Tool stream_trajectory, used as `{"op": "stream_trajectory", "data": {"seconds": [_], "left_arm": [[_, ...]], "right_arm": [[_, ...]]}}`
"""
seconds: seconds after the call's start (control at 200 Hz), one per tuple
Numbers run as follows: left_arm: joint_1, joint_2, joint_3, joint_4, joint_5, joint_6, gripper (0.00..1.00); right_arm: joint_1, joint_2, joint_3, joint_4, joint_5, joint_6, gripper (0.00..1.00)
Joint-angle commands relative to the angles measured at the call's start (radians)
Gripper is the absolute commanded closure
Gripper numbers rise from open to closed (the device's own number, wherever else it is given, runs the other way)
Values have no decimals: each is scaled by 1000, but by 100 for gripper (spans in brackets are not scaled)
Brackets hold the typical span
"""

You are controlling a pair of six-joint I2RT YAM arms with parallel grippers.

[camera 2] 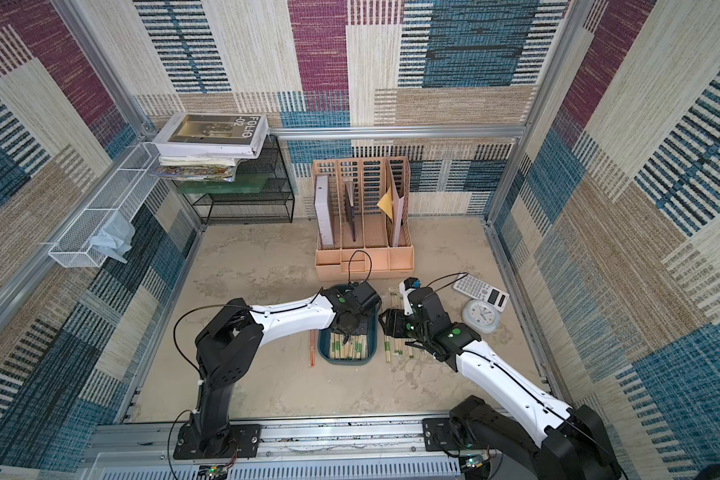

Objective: Take the paired disposable chopsticks out of the storage box
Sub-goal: Pick up the paired disposable chopsticks from the storage box, then place the paired disposable chopsticks at the center of the board.

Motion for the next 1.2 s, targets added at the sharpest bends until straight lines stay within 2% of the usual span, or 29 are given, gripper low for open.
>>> {"op": "stream_trajectory", "data": {"seconds": [0.0, 0.175, 0.476, 0.696, 0.931, 1.062, 1.192], "left_arm": [[1, -25, 6, -19, 5, 6, 88], [1, -81, 19, -37, -7, 19, 93], [7, -178, 4, -69, -50, 32, 93], [69, -338, -123, -73, -76, 42, 92], [174, -504, -327, -69, -93, 42, 92], [224, -547, -439, -25, -98, 38, 91], [252, -534, -497, 28, -84, 37, 90]], "right_arm": [[3, 4, 8, -6, 7, -5, 32], [7, 12, 12, -4, 6, -7, 32], [32, 30, 39, -5, 5, -11, 32], [100, 74, 91, 3, 19, -15, 31], [207, 158, 158, 26, 47, -5, 31], [256, 218, 187, 43, 59, 5, 31], [290, 270, 207, 54, 70, 19, 31]]}}
